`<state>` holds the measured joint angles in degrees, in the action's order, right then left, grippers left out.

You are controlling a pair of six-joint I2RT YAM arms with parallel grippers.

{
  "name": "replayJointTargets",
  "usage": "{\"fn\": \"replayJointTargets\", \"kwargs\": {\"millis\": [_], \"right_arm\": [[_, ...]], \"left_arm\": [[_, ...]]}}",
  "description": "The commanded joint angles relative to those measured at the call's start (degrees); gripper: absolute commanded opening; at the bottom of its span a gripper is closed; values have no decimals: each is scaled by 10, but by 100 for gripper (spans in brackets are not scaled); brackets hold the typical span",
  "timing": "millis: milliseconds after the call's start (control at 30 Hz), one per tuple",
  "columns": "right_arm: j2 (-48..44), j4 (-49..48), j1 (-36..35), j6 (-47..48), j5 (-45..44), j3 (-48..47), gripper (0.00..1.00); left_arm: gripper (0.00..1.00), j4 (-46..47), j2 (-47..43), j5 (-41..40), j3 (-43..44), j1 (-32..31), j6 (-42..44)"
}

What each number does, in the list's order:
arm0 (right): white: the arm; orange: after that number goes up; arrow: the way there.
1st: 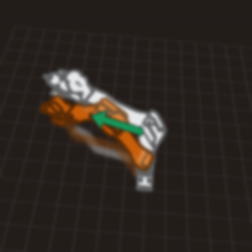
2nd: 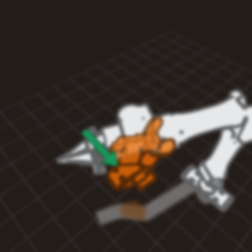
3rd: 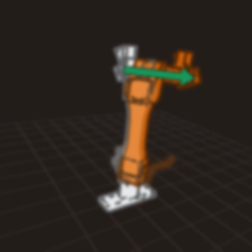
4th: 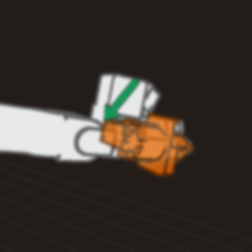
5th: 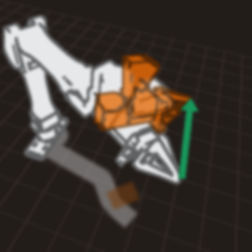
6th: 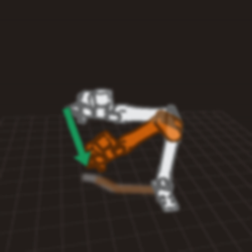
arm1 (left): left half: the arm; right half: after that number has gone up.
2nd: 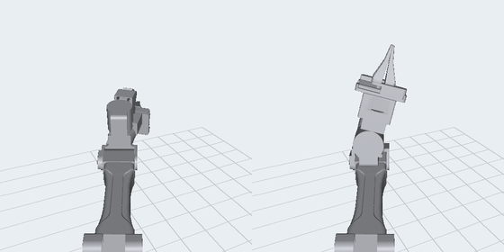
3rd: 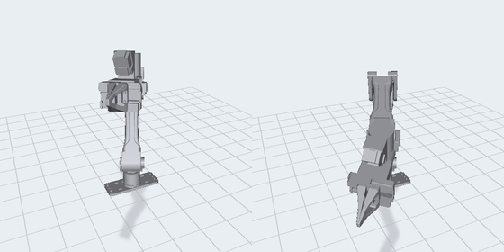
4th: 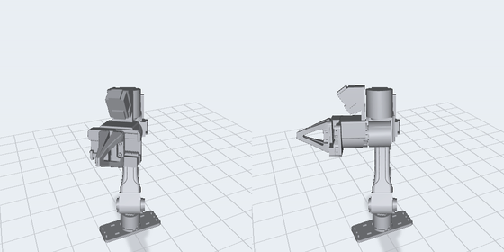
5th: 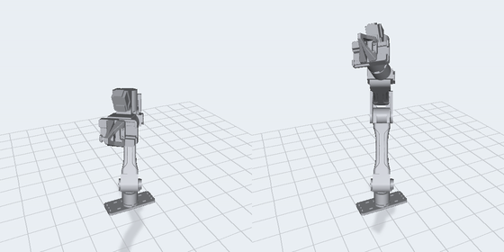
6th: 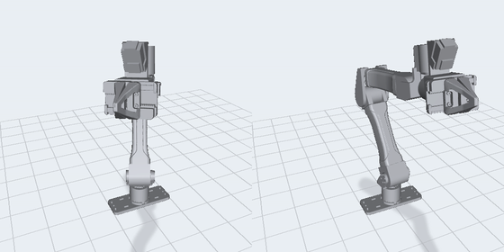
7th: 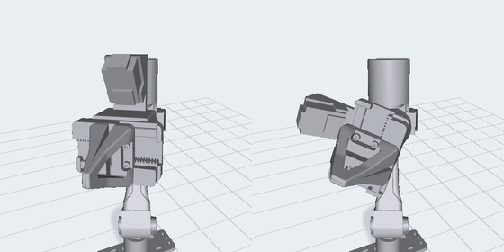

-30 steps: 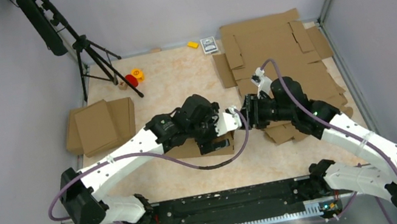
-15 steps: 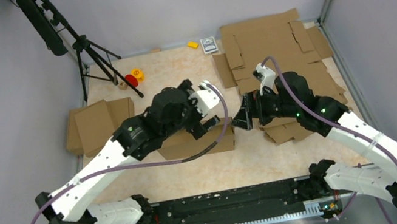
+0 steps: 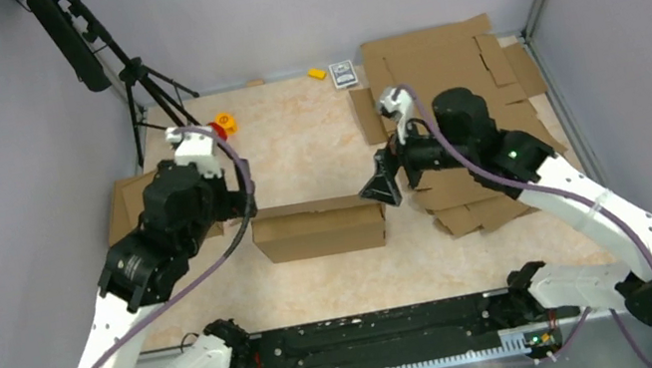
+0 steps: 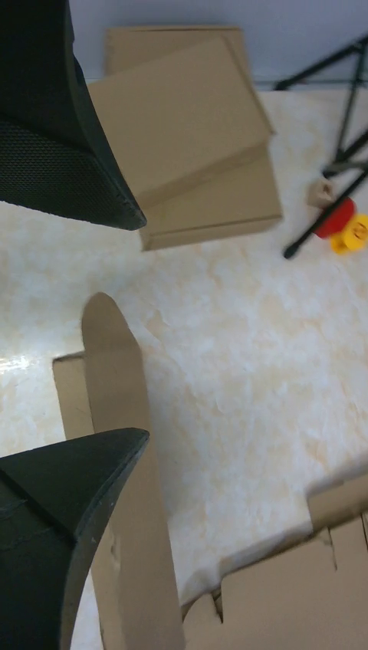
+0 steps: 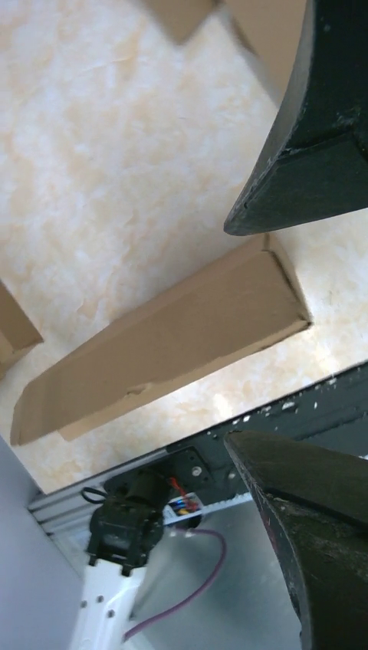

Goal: Fold the paper box

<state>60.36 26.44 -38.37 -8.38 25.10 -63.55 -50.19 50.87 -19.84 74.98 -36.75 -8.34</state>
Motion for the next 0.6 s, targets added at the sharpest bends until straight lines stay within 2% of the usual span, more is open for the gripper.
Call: {"fn": "replayJointTargets", "kwargs": {"millis": [0,100,200,367,567], "right_arm": [[95,49,-61,171,43,-123,96],[169,105,-123,252,-3,-198,96],[234,152,-157,312,-32,-252,96],[310,186,-178,350,-28,-307,96],[374,234,-206,385,-81,-352,99]], "left_arm": [[98,-26,-54,-14,-38,63,-76],[98,-24,-75,-37,-57,73,-80],[98,-27,-87,-46,-72,79,-80],[98,-24,-113,-61,-92,83,-79],[98,-29,-121,-59,-92,83,-74]]}}
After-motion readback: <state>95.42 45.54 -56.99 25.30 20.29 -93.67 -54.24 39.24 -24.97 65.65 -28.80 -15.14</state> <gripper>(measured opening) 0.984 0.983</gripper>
